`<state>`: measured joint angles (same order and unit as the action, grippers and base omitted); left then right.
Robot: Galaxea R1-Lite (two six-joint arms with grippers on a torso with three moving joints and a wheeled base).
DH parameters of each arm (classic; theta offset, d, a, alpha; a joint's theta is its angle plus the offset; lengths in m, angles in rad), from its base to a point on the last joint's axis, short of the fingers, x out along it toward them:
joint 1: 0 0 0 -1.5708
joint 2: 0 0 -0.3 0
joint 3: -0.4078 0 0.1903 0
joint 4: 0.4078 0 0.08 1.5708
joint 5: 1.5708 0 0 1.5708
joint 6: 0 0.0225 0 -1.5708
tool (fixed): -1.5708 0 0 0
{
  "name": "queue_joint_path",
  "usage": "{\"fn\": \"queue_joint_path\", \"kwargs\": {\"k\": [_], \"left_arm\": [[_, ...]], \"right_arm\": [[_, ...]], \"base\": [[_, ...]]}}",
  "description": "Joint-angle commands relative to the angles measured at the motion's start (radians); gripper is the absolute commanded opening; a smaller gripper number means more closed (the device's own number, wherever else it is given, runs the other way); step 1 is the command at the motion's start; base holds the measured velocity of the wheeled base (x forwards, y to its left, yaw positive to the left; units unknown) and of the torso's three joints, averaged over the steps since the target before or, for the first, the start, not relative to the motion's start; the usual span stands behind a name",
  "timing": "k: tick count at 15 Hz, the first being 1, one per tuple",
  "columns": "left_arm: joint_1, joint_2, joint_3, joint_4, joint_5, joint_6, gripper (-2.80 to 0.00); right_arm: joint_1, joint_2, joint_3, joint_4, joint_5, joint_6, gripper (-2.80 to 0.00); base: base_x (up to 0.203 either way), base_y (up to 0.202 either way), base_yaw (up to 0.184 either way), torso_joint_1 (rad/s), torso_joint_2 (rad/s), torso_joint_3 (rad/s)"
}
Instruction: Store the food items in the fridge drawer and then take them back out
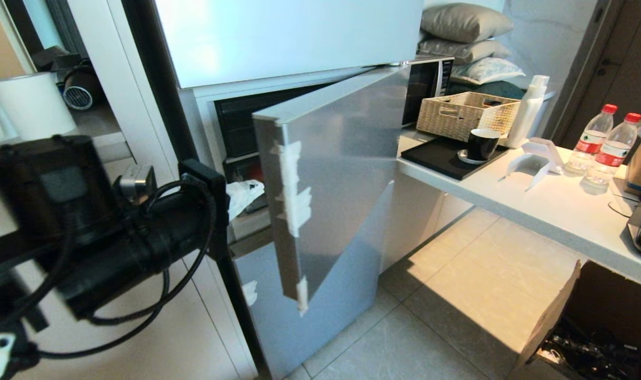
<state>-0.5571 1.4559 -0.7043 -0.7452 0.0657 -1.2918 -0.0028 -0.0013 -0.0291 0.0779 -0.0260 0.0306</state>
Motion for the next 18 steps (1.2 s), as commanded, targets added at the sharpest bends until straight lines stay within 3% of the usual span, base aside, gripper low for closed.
{"fn": "queue_joint_path", "kwargs": {"k": [1,3,5,8,9,11,12,14,16,18], "left_arm": [[-0.056,-0.201,0.116,0.004,0.009,0.015,-2.80],[-0.063,-0.326,0.164,0.054,0.013,0.110,-2.80],[-0.064,-0.475,0.154,0.230,0.018,0.286,-2.80],[-0.061,-0.714,0.127,0.655,0.118,0.778,-2.80],[-0.027,-0.751,0.135,0.722,0.166,0.870,-2.80],[0.163,-0.839,0.179,0.746,0.223,0.999,-2.80],[0.308,-0.895,0.218,0.752,0.241,1.073,-2.80],[0.507,-1.047,0.329,0.763,0.242,1.217,-2.80],[0.565,-1.172,0.512,0.772,0.166,1.329,-2.80],[0.569,-1.297,0.616,0.777,0.013,1.369,-2.80]], "right_arm": [[0.000,0.001,0.000,0.000,0.000,0.000,-2.80],[0.000,0.001,0.000,0.000,0.000,0.000,-2.80],[0.000,0.001,0.000,0.000,0.000,-0.003,-2.80],[0.000,0.001,0.000,0.000,0.000,-0.003,-2.80],[0.000,0.001,-0.002,0.000,0.000,-0.004,-2.80],[0.000,0.001,-0.002,0.000,0.001,-0.006,-2.80],[0.000,0.001,-0.002,0.002,0.001,-0.006,-2.80],[0.000,0.001,-0.002,0.000,0.000,-0.003,-2.80],[0.000,0.001,-0.002,0.001,0.000,-0.003,-2.80],[0.000,0.001,-0.002,0.000,0.000,0.000,-2.80]], "base": [[0.000,0.000,0.000,0.000,0.00,0.000],[0.000,0.000,0.000,0.000,0.00,0.000],[0.000,0.000,0.000,0.000,0.00,0.000],[0.000,0.000,0.000,0.000,0.00,0.000],[0.000,0.000,0.000,0.000,0.00,0.000],[0.000,0.000,0.000,0.000,0.00,0.000],[0.000,0.000,0.000,0.000,0.00,0.000],[0.000,0.000,0.000,0.000,0.00,0.000],[0.000,0.000,0.000,0.000,0.00,0.000],[0.000,0.000,0.000,0.000,0.00,0.000]]}}
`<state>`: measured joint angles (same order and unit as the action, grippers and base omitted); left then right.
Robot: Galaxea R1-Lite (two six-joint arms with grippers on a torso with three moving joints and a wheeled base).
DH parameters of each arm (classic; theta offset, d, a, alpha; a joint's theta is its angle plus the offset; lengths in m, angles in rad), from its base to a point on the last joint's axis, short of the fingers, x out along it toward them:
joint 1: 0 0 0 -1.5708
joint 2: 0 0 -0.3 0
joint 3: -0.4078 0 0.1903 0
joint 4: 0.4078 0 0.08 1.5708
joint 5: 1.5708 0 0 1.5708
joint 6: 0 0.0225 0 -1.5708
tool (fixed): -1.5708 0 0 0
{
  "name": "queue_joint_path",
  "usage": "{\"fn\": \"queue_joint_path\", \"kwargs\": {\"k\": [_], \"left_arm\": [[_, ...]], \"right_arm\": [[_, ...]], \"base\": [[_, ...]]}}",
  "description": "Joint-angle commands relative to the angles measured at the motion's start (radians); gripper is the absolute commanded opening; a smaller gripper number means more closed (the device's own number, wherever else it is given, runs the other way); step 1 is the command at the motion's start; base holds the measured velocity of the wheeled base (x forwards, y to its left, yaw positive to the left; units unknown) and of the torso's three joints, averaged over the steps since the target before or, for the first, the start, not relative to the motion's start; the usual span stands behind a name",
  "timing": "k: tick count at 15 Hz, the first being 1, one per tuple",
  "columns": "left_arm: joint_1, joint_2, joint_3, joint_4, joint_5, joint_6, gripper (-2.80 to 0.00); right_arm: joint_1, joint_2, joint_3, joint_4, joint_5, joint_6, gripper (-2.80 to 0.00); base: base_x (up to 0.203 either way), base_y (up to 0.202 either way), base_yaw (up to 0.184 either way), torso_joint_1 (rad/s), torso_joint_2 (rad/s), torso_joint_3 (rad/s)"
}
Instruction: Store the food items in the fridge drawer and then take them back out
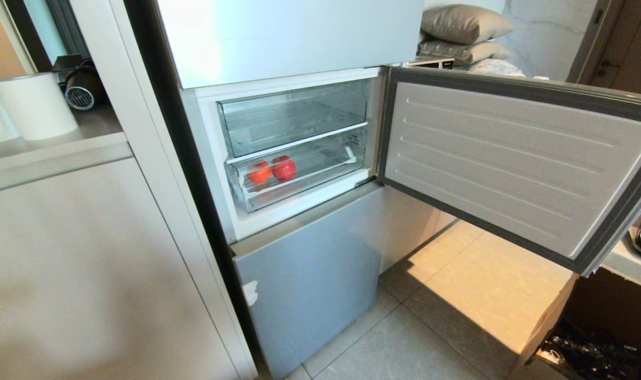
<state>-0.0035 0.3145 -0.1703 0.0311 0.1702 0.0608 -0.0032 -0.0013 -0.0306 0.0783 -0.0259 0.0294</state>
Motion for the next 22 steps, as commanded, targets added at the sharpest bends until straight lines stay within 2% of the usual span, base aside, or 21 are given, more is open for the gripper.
{"fn": "queue_joint_path", "kwargs": {"k": [1,4,17,22], "left_arm": [[0.012,-0.223,0.115,0.007,-0.165,0.029,-2.80],[0.005,-0.315,0.160,0.000,-0.214,0.064,-2.80],[0.005,-0.314,0.163,-0.013,-0.199,0.068,-2.80],[0.005,-0.314,0.163,-0.013,-0.199,0.064,-2.80]], "right_arm": [[0.000,0.001,0.001,0.000,-0.001,0.002,-2.80],[0.000,0.001,0.003,0.000,-0.002,-0.006,-2.80],[0.000,0.001,0.003,0.000,-0.003,0.003,-2.80],[0.000,0.001,0.003,0.000,-0.003,0.003,-2.80]], "base": [[0.000,0.000,0.000,0.000,0.00,0.000],[0.000,0.000,0.000,0.000,0.00,0.000],[0.000,0.000,0.000,0.000,0.00,0.000],[-0.003,-0.008,0.160,0.000,0.00,0.004]]}}
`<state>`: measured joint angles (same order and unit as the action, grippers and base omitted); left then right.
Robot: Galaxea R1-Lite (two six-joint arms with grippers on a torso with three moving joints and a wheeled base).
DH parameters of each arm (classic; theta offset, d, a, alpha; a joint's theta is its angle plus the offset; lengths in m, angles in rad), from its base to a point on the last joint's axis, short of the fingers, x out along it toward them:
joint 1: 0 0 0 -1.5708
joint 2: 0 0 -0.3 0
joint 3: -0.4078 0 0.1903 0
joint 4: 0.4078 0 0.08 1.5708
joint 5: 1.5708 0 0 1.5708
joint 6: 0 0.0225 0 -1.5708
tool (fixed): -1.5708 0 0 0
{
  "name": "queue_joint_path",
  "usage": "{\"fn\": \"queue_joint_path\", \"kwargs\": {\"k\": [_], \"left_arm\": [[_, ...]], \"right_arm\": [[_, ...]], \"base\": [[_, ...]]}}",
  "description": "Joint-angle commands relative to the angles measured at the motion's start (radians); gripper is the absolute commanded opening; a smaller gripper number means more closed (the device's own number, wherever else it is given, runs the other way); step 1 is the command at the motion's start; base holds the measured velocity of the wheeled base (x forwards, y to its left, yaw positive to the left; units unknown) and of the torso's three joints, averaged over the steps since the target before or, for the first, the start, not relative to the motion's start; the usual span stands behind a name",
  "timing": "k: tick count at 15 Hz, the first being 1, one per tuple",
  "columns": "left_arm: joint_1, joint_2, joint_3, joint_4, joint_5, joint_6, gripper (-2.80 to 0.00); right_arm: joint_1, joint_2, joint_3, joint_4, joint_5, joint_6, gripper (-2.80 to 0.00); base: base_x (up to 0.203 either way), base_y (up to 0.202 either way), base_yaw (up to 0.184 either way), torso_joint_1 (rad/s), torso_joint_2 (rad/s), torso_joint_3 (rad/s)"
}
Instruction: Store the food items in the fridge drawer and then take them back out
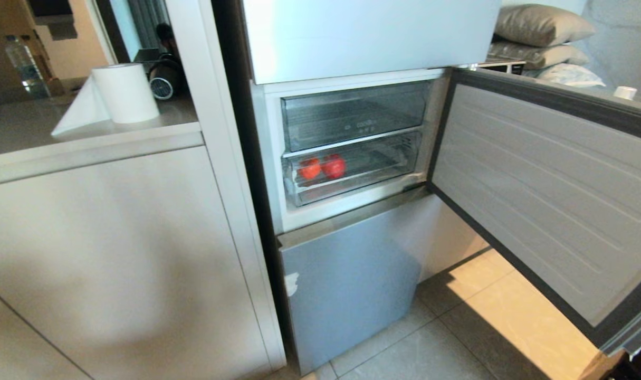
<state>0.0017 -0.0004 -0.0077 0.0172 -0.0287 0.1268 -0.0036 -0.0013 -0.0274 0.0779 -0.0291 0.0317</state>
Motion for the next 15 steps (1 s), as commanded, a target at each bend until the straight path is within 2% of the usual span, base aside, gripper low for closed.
{"fn": "queue_joint_path", "kwargs": {"k": [1,9,13,15], "left_arm": [[0.000,0.000,0.001,0.001,0.000,-0.004,-2.80],[0.000,0.000,0.002,0.001,0.010,-0.030,-2.80],[0.000,-0.001,0.001,0.000,0.015,-0.048,-2.80],[0.000,-0.001,0.000,0.000,0.021,-0.068,-2.80]], "right_arm": [[0.001,0.001,0.000,0.000,0.000,0.001,-2.80],[0.001,0.001,0.000,0.000,0.003,-0.001,-2.80],[0.001,0.001,-0.009,-0.003,0.013,-0.067,-2.80],[0.001,0.043,-0.094,-0.001,0.024,-0.082,-2.80]], "base": [[0.002,-0.010,0.174,-0.001,0.00,0.000],[0.000,-0.008,0.159,0.002,0.00,0.003],[0.000,0.000,0.000,0.000,0.00,0.000],[0.000,0.000,0.000,0.000,0.00,0.000]]}}
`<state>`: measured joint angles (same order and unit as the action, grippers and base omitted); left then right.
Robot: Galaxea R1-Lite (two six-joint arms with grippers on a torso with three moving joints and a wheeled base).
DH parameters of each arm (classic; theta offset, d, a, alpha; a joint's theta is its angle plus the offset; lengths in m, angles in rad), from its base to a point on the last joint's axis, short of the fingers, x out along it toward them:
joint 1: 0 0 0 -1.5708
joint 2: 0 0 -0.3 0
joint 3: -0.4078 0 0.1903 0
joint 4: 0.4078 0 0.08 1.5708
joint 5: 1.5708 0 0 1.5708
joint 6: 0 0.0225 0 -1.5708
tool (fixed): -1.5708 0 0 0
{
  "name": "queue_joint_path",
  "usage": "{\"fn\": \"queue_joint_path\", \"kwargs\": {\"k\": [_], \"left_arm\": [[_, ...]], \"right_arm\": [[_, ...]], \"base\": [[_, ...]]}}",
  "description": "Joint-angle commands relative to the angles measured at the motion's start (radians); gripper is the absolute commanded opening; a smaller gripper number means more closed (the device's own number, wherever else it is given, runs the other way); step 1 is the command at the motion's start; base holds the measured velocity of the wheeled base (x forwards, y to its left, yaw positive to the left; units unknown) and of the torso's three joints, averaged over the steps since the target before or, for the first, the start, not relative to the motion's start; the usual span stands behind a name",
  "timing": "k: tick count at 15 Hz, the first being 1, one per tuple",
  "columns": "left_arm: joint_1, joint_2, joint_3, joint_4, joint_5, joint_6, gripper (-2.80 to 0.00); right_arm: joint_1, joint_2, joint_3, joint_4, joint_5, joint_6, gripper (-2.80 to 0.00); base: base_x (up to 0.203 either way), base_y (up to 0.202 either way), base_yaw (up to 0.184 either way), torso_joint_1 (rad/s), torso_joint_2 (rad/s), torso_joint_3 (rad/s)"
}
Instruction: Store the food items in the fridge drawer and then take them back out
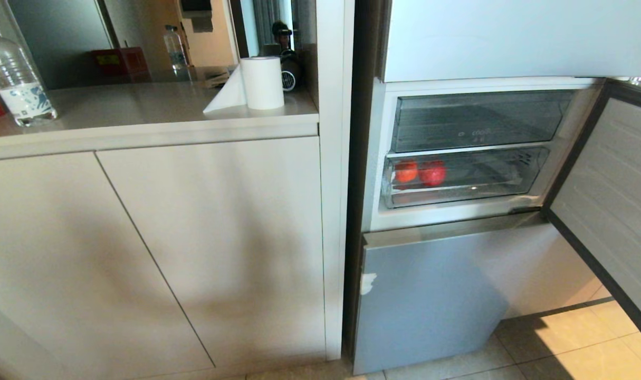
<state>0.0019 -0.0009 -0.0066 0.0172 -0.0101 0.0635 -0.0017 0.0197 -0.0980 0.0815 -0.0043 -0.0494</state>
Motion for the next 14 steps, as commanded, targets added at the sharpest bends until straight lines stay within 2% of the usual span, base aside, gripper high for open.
{"fn": "queue_joint_path", "kwargs": {"k": [1,5,8,10,14], "left_arm": [[0.000,-0.001,0.000,0.000,0.005,-0.016,-2.80],[0.000,-0.001,-0.001,0.000,0.010,-0.031,-2.80],[0.000,-0.001,-0.001,0.000,0.009,-0.031,-2.80],[0.000,-0.001,-0.001,0.000,0.009,-0.031,-2.80],[0.000,-0.001,-0.001,0.000,0.009,-0.031,-2.80]], "right_arm": [[-0.001,0.093,-0.061,-0.005,0.009,-0.002,-2.80],[-0.002,0.432,-0.166,-0.038,0.026,0.055,-2.80],[-0.011,0.744,-0.234,-0.181,-0.001,0.120,-2.80],[-0.018,0.995,-0.271,-0.343,-0.072,0.147,-2.80],[-0.054,1.429,-0.321,-0.809,-0.307,0.169,-2.80]], "base": [[0.000,0.000,0.000,0.000,0.00,0.000],[0.000,0.000,0.000,0.000,0.00,0.000],[0.000,0.000,0.000,0.000,0.00,0.000],[0.000,0.000,0.000,0.000,0.00,0.000],[0.000,0.000,0.000,0.000,0.00,0.000]]}}
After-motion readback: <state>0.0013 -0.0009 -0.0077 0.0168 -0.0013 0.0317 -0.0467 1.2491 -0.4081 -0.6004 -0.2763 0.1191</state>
